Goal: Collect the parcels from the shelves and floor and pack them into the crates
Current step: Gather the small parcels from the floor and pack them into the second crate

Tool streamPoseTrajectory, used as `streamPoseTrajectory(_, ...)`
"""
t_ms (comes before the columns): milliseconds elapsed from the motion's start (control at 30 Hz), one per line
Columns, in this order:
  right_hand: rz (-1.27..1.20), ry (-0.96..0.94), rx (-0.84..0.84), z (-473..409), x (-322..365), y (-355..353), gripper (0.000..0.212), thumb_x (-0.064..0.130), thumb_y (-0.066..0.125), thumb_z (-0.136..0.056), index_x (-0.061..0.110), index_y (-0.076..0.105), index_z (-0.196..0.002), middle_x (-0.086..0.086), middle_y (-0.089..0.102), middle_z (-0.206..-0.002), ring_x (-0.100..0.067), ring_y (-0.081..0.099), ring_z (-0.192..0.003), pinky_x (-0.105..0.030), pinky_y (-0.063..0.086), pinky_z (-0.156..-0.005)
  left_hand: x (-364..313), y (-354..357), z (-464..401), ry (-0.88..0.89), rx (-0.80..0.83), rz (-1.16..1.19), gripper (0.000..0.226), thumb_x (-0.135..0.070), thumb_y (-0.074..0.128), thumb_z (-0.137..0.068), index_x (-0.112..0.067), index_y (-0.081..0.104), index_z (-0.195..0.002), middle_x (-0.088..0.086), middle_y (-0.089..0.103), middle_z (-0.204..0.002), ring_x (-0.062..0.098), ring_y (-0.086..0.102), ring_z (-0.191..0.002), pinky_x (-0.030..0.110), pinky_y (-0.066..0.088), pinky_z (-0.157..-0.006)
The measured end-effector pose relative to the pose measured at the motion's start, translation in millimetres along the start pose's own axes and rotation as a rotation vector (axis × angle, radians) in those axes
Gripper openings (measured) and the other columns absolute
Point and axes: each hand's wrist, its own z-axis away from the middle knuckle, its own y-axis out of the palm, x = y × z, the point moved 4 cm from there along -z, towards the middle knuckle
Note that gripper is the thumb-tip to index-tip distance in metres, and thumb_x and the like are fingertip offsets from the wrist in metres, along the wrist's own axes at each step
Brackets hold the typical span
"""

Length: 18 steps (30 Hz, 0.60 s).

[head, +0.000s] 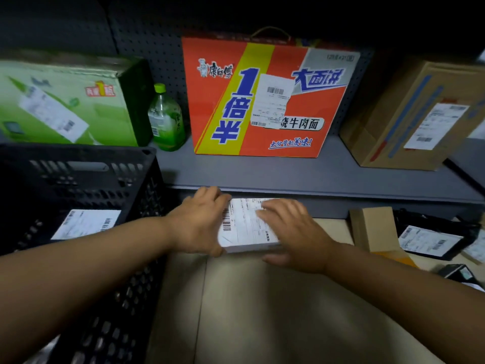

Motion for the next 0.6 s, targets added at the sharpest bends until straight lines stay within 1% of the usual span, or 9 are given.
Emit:
streamPoseTrajectory(67, -0.024, 0.054, 0.033, -8.4, 0.3, -12.4, 0.095, 0.065, 0.06, -0.071, 0.019, 0.024, -0.146, -0.004, 0.024, -0.152, -0.02, 0.016, -0.139, -0.032, -0.002, -0.114, 7.9, -17.6, 12.4, 0.046, -0.074, -0.064, 0.101, -0.056, 0.068, -0.056, -0.018, 0.027, -0.14, 0.002, 0.035, -0.122, 0.021, 0.037, -0.113, 0.038, 0.04, -0.095)
streamPoseTrajectory(100, -0.019, 0.048, 0.021, -14.8, 3.9, -21.1, 0.097, 0.065, 0.06, -0.071, 0.02, 0.02, -0.147, -0.003, 0.02, -0.153, -0.019, 0.012, -0.14, -0.029, -0.008, -0.112, 11.5, -27.8, 19.0, 0.07, -0.107, -0.085, 0.1, -0.055, 0.067, -0.057, -0.018, 0.027, -0.14, 0.002, 0.035, -0.123, 0.022, 0.037, -0.113, 0.038, 0.041, -0.094)
streamPoseTrajectory(133, -0.013, 0.036, 0.009, -21.9, 9.2, -31.1, 0.098, 0.065, 0.061, -0.07, 0.019, 0.02, -0.147, -0.003, 0.02, -0.154, -0.019, 0.011, -0.14, -0.028, -0.01, -0.112, 15.5, -38.4, 26.3, 0.091, -0.134, -0.104, 0.098, -0.056, 0.066, -0.059, -0.017, 0.027, -0.14, 0.003, 0.035, -0.124, 0.022, 0.037, -0.113, 0.039, 0.041, -0.094)
streamPoseTrajectory(167, -0.013, 0.024, 0.0, -29.4, 16.0, -42.0, 0.099, 0.064, 0.062, -0.068, 0.017, 0.022, -0.146, -0.006, 0.023, -0.153, -0.021, 0.015, -0.139, -0.031, -0.007, -0.113, 20.2, -49.2, 33.9, 0.107, -0.158, -0.119, 0.098, -0.056, 0.065, -0.06, -0.016, 0.028, -0.141, 0.004, 0.036, -0.126, 0.023, 0.036, -0.114, 0.041, 0.041, -0.094)
streamPoseTrajectory(267, 0.002, -0.031, -0.061, -53.5, 42.8, -75.2, 0.099, 0.06, 0.067, -0.064, 0.012, 0.031, -0.142, -0.011, 0.035, -0.145, -0.025, 0.028, -0.131, -0.04, 0.01, -0.113, 38.6, -80.5, 60.8, 0.12, -0.23, -0.148, 0.099, -0.058, 0.064, -0.063, -0.013, 0.027, -0.143, 0.006, 0.035, -0.13, 0.024, 0.034, -0.118, 0.043, 0.038, -0.099)
streamPoseTrajectory(333, 0.03, -0.067, -0.109, -71.3, 63.9, -95.6, 0.098, 0.059, 0.068, -0.063, 0.01, 0.034, -0.141, -0.013, 0.039, -0.14, -0.028, 0.033, -0.126, -0.041, 0.013, -0.112, 53.2, -99.2, 81.4, 0.116, -0.264, -0.15, 0.101, -0.061, 0.059, -0.063, -0.012, 0.026, -0.144, 0.008, 0.035, -0.133, 0.024, 0.032, -0.12, 0.043, 0.036, -0.102)
streamPoseTrajectory(433, 0.06, -0.115, -0.188, -98.9, 102.2, -121.7, 0.097, 0.058, 0.067, -0.059, 0.008, 0.041, -0.138, -0.013, 0.047, -0.131, -0.028, 0.036, -0.117, -0.041, 0.015, -0.107, 81.4, -123.4, 117.4, 0.09, -0.3, -0.161, 0.101, -0.056, 0.066, -0.065, -0.009, 0.026, -0.145, 0.012, 0.036, -0.135, 0.027, 0.033, -0.122, 0.042, 0.035, -0.102)
streamPoseTrajectory(533, 0.085, -0.16, -0.245, -127.8, 146.4, -137.8, 0.095, 0.061, 0.059, -0.06, 0.008, 0.042, -0.137, -0.014, 0.05, -0.127, -0.032, 0.042, -0.113, -0.042, 0.02, -0.102, 115.0, -138.5, 159.5, 0.045, -0.329, -0.158, 0.1, -0.057, 0.055, -0.064, -0.008, 0.026, -0.145, 0.014, 0.036, -0.135, 0.027, 0.032, -0.123, 0.039, 0.034, -0.102)
streamPoseTrajectory(600, 0.123, -0.198, -0.263, -146.9, 177.9, -141.2, 0.094, 0.058, 0.06, -0.06, 0.007, 0.042, -0.137, -0.015, 0.051, -0.123, -0.036, 0.047, -0.108, -0.043, 0.023, -0.098, 138.4, -140.4, 186.1, 0.021, -0.339, -0.16, 0.099, -0.047, 0.063, -0.063, -0.007, 0.026, -0.146, 0.014, 0.036, -0.135, 0.027, 0.032, -0.124, 0.036, 0.031, -0.103)
